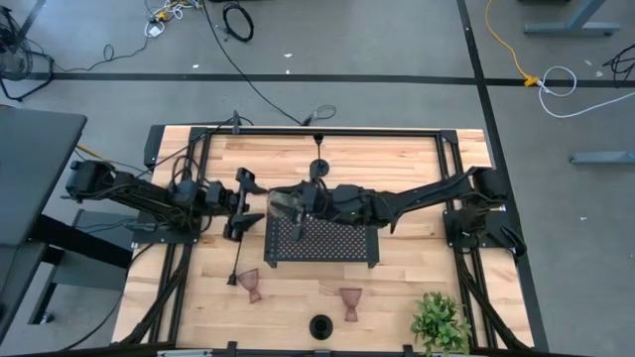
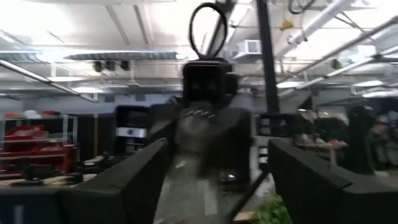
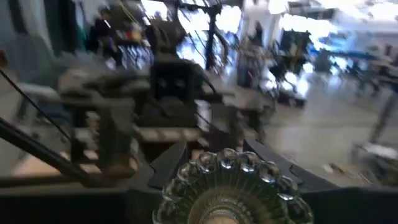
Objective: Pick & Place candle stick holders
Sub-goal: Put the green candle holder on the shelf
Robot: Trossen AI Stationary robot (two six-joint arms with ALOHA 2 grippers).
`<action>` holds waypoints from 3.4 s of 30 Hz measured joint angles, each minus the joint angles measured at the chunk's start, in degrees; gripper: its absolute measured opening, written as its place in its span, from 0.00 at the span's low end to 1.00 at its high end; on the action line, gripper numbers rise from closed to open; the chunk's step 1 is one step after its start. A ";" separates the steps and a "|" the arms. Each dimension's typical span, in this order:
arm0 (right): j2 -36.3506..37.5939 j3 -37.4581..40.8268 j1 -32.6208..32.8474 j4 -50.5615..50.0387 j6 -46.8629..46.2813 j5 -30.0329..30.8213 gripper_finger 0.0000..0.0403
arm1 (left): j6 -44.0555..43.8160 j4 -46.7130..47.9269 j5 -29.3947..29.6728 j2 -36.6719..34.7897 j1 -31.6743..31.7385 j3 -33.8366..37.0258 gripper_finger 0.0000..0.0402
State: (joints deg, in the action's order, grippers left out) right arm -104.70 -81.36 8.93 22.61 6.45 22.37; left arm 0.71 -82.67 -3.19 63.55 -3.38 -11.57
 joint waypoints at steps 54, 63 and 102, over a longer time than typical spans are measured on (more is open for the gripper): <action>5.64 9.43 -5.90 -28.93 -26.75 -1.62 0.36 | -7.42 4.49 -3.11 -10.08 -0.09 11.15 0.62; 5.90 9.38 -6.67 -31.39 -25.49 -2.98 0.36 | -7.16 4.48 -2.73 -10.08 -0.09 11.15 0.62; 9.04 9.51 -6.64 -33.04 -21.98 -3.84 0.57 | -7.58 4.55 -2.66 -10.06 -0.07 11.19 0.62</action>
State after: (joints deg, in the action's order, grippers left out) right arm -95.66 -71.85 2.28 -10.43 -15.53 18.53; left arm -6.87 -78.11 -5.85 53.49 -3.44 -0.38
